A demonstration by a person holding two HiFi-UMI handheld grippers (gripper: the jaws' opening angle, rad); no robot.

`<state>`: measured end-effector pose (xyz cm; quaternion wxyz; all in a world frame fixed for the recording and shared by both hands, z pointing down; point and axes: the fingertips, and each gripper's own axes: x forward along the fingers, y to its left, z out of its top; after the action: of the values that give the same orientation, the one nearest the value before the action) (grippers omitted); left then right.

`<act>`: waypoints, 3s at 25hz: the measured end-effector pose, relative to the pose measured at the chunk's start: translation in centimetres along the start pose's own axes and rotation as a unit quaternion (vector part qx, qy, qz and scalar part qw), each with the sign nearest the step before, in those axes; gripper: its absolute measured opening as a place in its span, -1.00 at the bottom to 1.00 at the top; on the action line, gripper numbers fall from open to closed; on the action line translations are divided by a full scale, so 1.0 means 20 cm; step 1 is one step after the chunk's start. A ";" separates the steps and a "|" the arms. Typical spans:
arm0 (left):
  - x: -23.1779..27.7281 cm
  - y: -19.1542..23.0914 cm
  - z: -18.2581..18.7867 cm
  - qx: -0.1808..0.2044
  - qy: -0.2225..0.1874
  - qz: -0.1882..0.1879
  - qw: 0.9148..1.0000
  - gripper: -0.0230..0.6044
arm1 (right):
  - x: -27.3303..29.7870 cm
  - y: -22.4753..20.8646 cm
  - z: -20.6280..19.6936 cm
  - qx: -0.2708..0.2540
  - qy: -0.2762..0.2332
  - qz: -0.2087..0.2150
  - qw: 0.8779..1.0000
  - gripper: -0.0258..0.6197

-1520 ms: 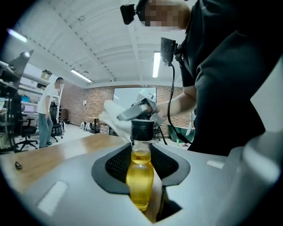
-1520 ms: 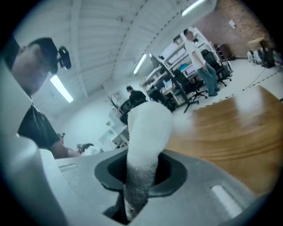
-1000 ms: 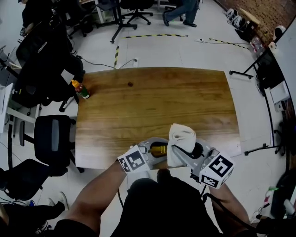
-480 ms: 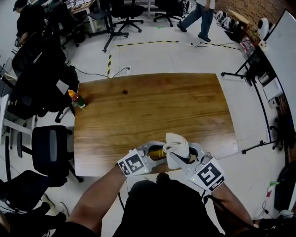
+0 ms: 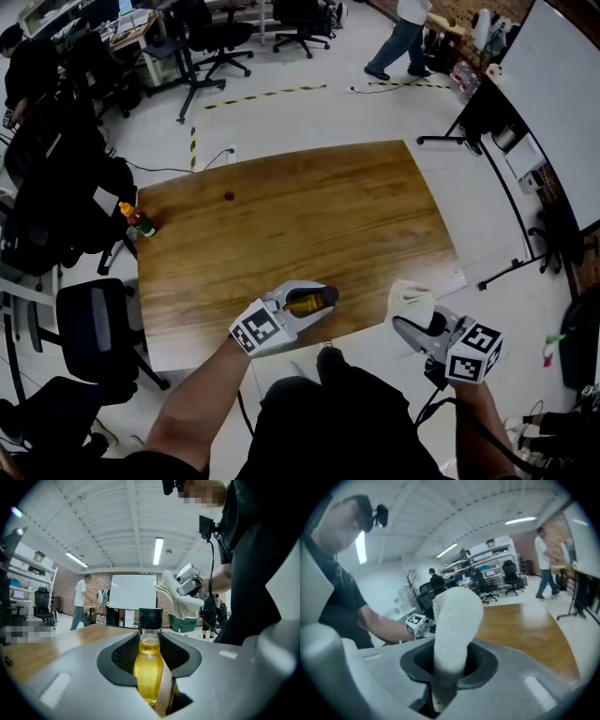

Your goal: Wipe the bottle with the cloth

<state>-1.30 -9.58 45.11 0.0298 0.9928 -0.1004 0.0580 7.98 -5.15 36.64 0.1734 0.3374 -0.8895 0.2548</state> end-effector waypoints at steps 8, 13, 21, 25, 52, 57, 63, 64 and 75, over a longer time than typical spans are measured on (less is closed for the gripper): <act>0.03 -0.05 0.00 0.005 0.032 0.018 0.999 -0.04 | -0.27 0.06 -0.24 0.110 -0.056 -0.041 0.992 -0.70; -0.17 -0.06 0.07 -0.080 -0.001 0.101 0.992 -0.05 | -0.25 0.11 -0.27 0.140 -0.066 -0.023 0.988 -0.70; -0.53 -0.31 0.09 -0.227 -0.015 0.255 0.940 -0.49 | -0.31 0.25 -0.24 0.109 -0.086 0.064 0.988 -0.70; -0.51 -0.46 0.10 -0.258 -0.002 0.313 0.914 -0.80 | -0.41 0.23 -0.27 0.101 -0.091 0.090 0.987 -0.70; -0.36 -1.42 0.33 -0.278 -0.014 0.367 0.888 -0.89 | -0.91 0.44 -0.57 0.089 -0.103 0.117 0.984 -0.70; -0.43 -1.41 0.38 -0.287 -0.033 0.343 0.893 -0.89 | -0.87 0.49 -0.57 0.083 -0.115 0.087 0.986 -0.71; -0.47 -1.39 0.41 -0.281 -0.032 0.323 0.903 -0.89 | -0.86 0.56 -0.59 0.078 -0.109 0.064 0.989 -0.71; -0.48 -1.39 0.40 -0.283 -0.031 0.320 0.904 -0.89 | -0.86 0.58 -0.60 0.079 -0.107 0.062 0.989 -0.71; -0.49 -1.43 0.38 -0.266 -0.014 0.324 0.908 -0.89 | -0.88 0.63 -0.64 0.063 -0.091 0.055 0.992 -0.71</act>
<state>-4.31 19.69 34.95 0.2713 0.8616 -0.4283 0.0222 13.60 19.22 34.32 0.0559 0.3196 -0.9009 0.2882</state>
